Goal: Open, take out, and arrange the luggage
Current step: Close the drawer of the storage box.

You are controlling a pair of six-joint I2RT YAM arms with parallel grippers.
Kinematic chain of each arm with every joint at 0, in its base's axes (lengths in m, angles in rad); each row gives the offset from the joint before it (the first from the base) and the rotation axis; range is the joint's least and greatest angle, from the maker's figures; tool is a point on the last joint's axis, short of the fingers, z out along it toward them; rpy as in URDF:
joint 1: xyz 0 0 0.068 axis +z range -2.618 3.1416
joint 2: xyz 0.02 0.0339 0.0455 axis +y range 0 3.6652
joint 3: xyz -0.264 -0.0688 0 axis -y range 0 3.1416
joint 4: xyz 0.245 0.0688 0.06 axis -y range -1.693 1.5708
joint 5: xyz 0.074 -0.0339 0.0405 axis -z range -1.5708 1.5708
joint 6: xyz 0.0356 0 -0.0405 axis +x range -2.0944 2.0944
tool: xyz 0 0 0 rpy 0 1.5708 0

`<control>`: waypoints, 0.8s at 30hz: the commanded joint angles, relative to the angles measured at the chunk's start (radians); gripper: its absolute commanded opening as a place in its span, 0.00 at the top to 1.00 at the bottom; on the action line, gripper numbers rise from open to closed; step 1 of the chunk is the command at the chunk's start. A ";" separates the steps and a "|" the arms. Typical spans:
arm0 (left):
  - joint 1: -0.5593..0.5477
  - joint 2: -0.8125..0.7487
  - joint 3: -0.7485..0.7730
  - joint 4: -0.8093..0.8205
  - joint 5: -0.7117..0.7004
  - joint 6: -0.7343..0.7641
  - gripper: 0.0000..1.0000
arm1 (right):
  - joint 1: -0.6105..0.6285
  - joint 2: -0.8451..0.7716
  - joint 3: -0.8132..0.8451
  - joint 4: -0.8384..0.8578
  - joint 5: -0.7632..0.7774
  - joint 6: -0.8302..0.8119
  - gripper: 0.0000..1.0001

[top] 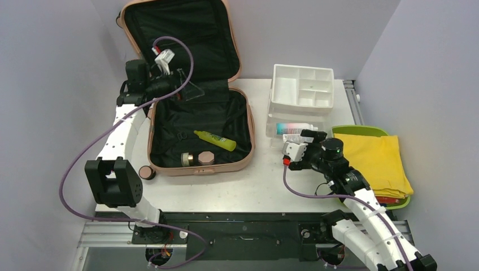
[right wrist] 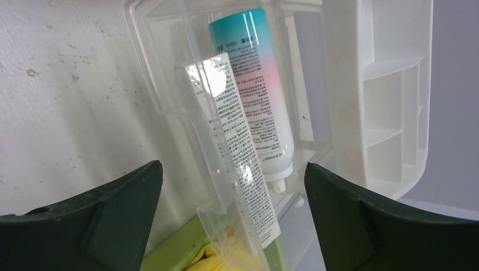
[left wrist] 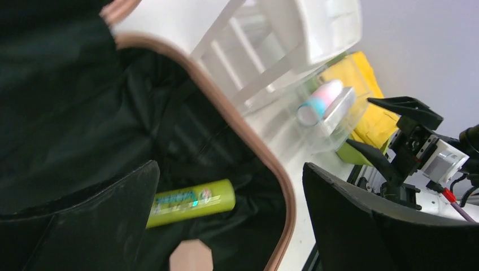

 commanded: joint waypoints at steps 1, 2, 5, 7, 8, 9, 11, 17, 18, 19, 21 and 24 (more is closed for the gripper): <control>0.125 -0.081 -0.157 0.138 0.102 -0.006 0.04 | 0.050 -0.006 -0.081 0.250 0.201 -0.018 0.09; 0.141 -0.095 -0.207 0.142 0.100 0.014 0.04 | 0.054 -0.005 -0.094 0.282 0.223 -0.017 0.09; 0.200 -0.118 -0.314 0.172 0.109 0.029 0.04 | 0.063 0.014 -0.126 0.389 0.287 -0.027 0.09; 0.223 -0.131 -0.371 0.198 0.118 0.030 0.04 | 0.063 0.032 -0.131 0.448 0.334 -0.030 0.09; 0.228 -0.137 -0.390 0.206 0.119 0.032 0.04 | 0.063 0.038 -0.130 0.462 0.344 -0.035 0.09; 0.233 -0.148 -0.421 0.223 0.120 0.032 0.04 | 0.062 0.049 -0.125 0.484 0.362 -0.035 0.09; 0.236 -0.162 -0.463 0.246 0.119 0.032 0.04 | 0.062 0.064 -0.103 0.487 0.364 -0.032 0.09; 0.236 -0.188 -0.533 0.308 0.120 0.011 0.04 | 0.063 0.134 -0.024 0.462 0.341 0.002 0.09; 0.237 -0.188 -0.535 0.310 0.122 0.011 0.04 | 0.063 0.152 -0.016 0.467 0.345 0.007 0.09; 0.236 -0.188 -0.539 0.310 0.124 0.011 0.04 | 0.064 0.161 -0.014 0.490 0.348 0.016 0.09; 0.236 -0.189 -0.545 0.311 0.122 0.011 0.04 | 0.064 0.183 -0.009 0.536 0.359 0.041 0.09; 0.234 -0.188 -0.552 0.313 0.122 0.013 0.04 | 0.066 0.213 0.023 0.577 0.372 0.095 0.09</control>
